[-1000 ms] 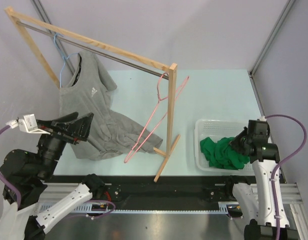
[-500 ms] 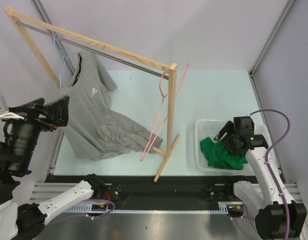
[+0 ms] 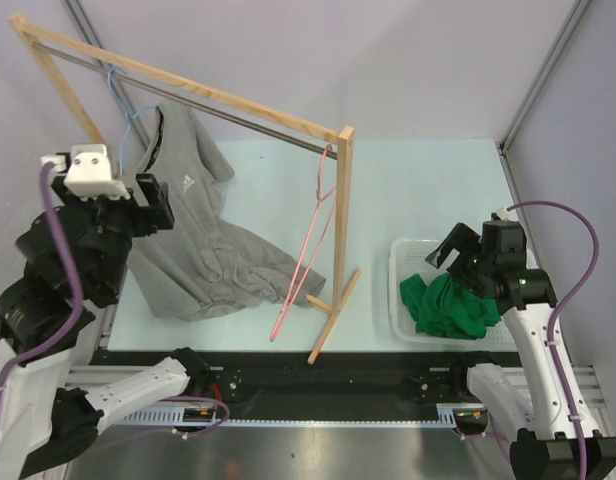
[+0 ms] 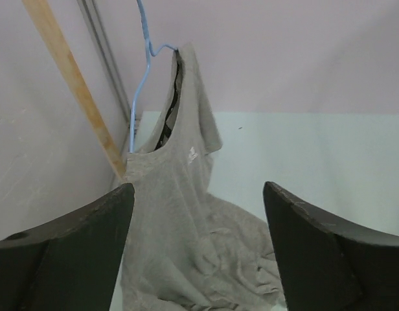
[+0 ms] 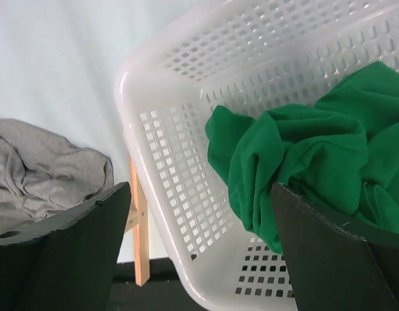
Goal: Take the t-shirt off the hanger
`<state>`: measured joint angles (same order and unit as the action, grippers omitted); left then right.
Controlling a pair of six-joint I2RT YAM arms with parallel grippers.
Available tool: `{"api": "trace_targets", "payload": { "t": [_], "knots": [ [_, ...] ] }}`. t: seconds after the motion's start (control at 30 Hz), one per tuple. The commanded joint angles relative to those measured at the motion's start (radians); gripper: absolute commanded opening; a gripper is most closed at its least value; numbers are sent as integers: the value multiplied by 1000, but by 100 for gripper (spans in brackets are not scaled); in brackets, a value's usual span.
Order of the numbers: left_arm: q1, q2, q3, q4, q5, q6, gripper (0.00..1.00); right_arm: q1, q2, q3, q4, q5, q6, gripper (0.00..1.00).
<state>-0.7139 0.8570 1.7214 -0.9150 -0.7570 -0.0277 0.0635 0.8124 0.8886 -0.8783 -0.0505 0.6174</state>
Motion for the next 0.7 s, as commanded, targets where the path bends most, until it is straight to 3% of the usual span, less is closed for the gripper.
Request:
{"api": "trace_targets", "payload": {
  "t": [0.0,0.07,0.13,0.17,0.2,0.33,0.67],
  "knots": [
    [51,33,-6,40,-37,67,74,4,-27,18,-50,-64,-48,93],
    [136,62,13,44,16,87,67,4,-44,12,-63,-78,-45,94],
    [227,92,53,5,170,74,72,4,-61,7,-71,-104,-44,94],
    [317,114,56,-2,226,66,82,4,-68,7,-76,-107,-44,94],
    [355,119,56,2,304,55,84,4,-71,7,-79,-107,-45,94],
    [467,134,40,59,398,58,84,4,-81,26,-103,-107,-64,94],
    [711,162,-39,215,656,71,59,4,-91,18,-103,-137,-76,94]
  ]
}}
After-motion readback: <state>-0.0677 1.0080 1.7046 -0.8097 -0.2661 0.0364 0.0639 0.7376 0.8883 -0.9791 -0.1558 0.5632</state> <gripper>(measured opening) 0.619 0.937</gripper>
